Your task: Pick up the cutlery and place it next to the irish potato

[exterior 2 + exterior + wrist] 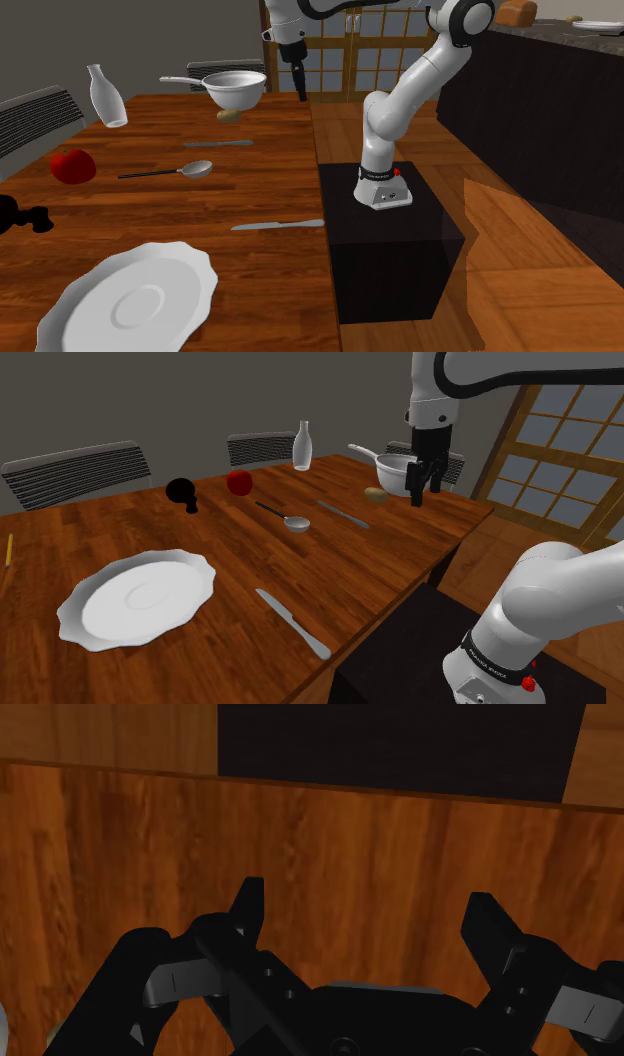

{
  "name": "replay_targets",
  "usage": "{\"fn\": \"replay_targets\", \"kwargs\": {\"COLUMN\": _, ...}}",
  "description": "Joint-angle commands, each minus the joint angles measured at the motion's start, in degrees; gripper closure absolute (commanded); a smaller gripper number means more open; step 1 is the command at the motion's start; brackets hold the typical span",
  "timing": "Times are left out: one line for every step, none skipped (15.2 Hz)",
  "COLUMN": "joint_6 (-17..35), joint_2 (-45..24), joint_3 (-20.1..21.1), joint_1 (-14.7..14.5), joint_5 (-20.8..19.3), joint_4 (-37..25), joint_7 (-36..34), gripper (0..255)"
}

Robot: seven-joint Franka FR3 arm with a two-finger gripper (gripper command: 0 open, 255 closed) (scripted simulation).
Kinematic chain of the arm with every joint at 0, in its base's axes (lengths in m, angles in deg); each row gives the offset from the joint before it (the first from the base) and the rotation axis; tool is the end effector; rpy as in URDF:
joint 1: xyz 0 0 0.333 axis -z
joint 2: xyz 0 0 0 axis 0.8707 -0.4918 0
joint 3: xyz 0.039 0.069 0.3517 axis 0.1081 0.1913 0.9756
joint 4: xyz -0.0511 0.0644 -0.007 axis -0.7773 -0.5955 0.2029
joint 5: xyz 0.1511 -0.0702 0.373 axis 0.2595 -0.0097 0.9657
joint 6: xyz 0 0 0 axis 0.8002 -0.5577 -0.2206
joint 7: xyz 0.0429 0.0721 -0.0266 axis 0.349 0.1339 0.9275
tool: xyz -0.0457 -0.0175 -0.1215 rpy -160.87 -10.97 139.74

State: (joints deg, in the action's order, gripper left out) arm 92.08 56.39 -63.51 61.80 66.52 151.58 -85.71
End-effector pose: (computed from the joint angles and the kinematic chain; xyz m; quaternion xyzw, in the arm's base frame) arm 0.2758 0.0087 0.5637 0.9934 -0.0010 -0.0973 0.0601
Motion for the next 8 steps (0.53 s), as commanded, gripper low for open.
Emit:
{"fn": "replay_targets", "kwargs": {"joint_6": 0.0, "joint_2": 0.0, "joint_3": 0.0, "joint_1": 0.0, "joint_5": 0.0, "joint_4": 0.0, "joint_7": 0.0, "gripper": 0}}
{"fn": "replay_targets", "kwargs": {"joint_6": 1.3, "joint_2": -0.1, "joint_3": 0.9, "joint_1": -0.5, "joint_5": 1.1, "joint_4": 0.9, "joint_7": -1.1, "gripper": 0}}
{"fn": "replay_targets", "kwargs": {"joint_6": 2.6, "joint_2": -0.2, "joint_3": 1.8, "joint_1": -1.0, "joint_5": 2.1, "joint_4": 1.8, "joint_7": -2.2, "gripper": 0}}
{"fn": "replay_targets", "kwargs": {"joint_6": 3.9, "joint_2": -0.4, "joint_3": 2.8, "joint_1": -1.5, "joint_5": 3.2, "joint_4": 2.6, "joint_7": -3.3, "gripper": 0}}
{"fn": "replay_targets", "kwargs": {"joint_6": 5.3, "joint_2": -0.7, "joint_3": 3.7, "joint_1": -2.0, "joint_5": 4.2, "joint_4": 3.3, "joint_7": -4.4, "gripper": 0}}
{"fn": "replay_targets", "kwargs": {"joint_6": 6.7, "joint_2": -1.1, "joint_3": 4.7, "joint_1": -2.5, "joint_5": 5.2, "joint_4": 4.0, "joint_7": -5.4, "gripper": 0}}
{"fn": "replay_targets", "kwargs": {"joint_6": 8.1, "joint_2": -1.6, "joint_3": 5.7, "joint_1": -3.0, "joint_5": 6.2, "joint_4": 4.6, "joint_7": -6.5, "gripper": 0}}
{"fn": "replay_targets", "kwargs": {"joint_6": 9.6, "joint_2": -2.1, "joint_3": 6.7, "joint_1": -3.5, "joint_5": 7.2, "joint_4": 5.2, "joint_7": -7.6, "gripper": 0}}
